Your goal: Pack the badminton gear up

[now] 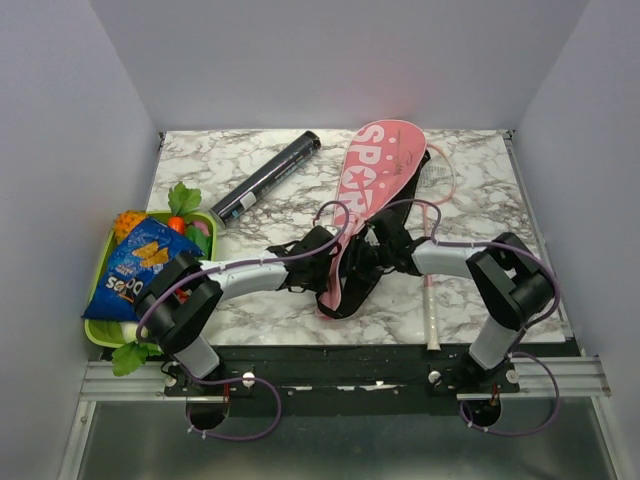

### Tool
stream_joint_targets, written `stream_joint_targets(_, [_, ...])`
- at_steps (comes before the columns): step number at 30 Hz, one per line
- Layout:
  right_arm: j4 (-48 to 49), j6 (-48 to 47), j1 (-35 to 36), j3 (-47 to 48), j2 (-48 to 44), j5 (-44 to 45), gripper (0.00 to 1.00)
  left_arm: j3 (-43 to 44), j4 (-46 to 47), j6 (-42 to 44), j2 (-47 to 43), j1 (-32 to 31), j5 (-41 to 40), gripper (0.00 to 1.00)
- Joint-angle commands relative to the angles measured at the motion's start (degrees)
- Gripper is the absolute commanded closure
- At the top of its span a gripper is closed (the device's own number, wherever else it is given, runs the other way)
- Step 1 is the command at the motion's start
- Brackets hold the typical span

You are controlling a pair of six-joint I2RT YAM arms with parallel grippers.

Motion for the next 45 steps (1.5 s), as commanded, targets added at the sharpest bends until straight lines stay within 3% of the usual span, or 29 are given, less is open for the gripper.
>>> stream_joint_targets(1, [0.7, -3.7, 0.4, 2.5, -5.9, 4.3, 0.41, -1.7, 3.1, -1.8, -2.4, -0.3, 6.6, 0.79])
stream_joint_targets(16, [-36.9, -11.2, 0.4, 6.6, -13.9, 21.0, 0.38, -0.4, -3.5, 1.7, -5.7, 5.9, -1.2, 0.76])
stream_joint_targets(20, [-44.3, -13.6, 0.2, 10.2, -15.2, 33.7, 0.32, 0.1, -4.4, 1.5, -6.7, 6.3, -1.4, 0.76])
stream_joint_targets(24, [-50.3, -17.8, -3.0, 15.6, -13.5, 40.3, 0.29, 1.2, -6.0, 2.4, -9.8, 6.3, 0.3, 0.73])
stream_joint_targets(26, [-51.0, -19.8, -6.2, 18.4, -12.5, 40.9, 0.29, 1.5, -6.7, 3.0, -11.5, 6.3, 1.2, 0.65])
stream_joint_targets(34, [-44.8, -29.9, -19.5, 20.7, -9.4, 37.2, 0.29, 4.3, -8.7, 5.1, -16.1, 5.8, 6.8, 0.46])
stream_joint_targets(40, [-41.9, -32.2, -25.2, 21.9, -3.3, 34.4, 0.30, 5.0, -7.0, 4.1, -17.3, 4.5, 10.1, 0.41])
stream_joint_targets(45, [-40.2, -34.3, -26.6, 23.8, 2.0, 32.2, 0.31, 7.7, -8.3, 4.8, -15.2, -0.2, 5.0, 0.38])
